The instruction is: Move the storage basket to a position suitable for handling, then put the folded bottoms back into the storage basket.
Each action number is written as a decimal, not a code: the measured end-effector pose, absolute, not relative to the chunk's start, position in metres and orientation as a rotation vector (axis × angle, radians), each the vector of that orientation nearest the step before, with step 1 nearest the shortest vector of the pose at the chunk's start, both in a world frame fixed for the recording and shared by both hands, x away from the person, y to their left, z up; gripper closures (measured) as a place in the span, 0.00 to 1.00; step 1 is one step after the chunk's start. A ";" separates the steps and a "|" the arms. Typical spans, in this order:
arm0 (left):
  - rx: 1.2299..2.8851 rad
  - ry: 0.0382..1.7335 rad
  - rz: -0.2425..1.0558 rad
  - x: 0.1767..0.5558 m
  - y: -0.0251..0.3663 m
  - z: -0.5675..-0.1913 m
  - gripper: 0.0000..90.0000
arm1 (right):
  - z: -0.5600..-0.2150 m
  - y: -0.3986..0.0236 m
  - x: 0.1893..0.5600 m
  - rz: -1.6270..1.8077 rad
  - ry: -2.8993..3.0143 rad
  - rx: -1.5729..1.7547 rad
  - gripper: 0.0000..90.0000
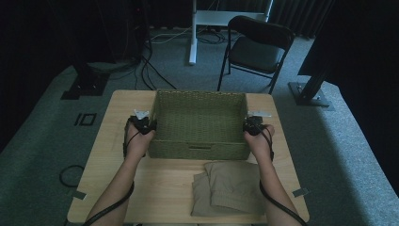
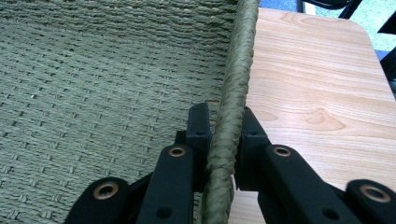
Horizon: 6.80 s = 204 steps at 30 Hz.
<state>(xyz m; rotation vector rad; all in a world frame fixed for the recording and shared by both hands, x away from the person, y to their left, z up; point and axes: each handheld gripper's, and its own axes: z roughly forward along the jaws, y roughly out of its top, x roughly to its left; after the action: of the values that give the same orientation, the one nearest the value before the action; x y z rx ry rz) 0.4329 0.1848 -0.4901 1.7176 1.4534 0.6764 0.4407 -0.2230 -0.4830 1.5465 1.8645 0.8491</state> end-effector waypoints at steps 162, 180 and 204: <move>1.991 0.812 0.270 0.282 0.051 -0.491 0.23 | -0.490 -0.311 0.270 1.238 2.023 1.295 0.15; 2.117 0.903 0.242 0.283 0.031 -0.532 0.22 | -0.541 -0.316 0.271 1.051 2.092 1.428 0.15; 2.124 0.917 0.252 0.297 0.018 -0.552 0.22 | -0.556 -0.311 0.273 1.036 2.132 1.435 0.15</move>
<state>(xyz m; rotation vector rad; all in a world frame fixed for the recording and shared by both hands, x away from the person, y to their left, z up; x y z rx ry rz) 0.2974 0.0183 -0.5520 2.1245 0.9166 0.2517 0.2726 -0.3112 -0.5557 1.4351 2.1323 1.0360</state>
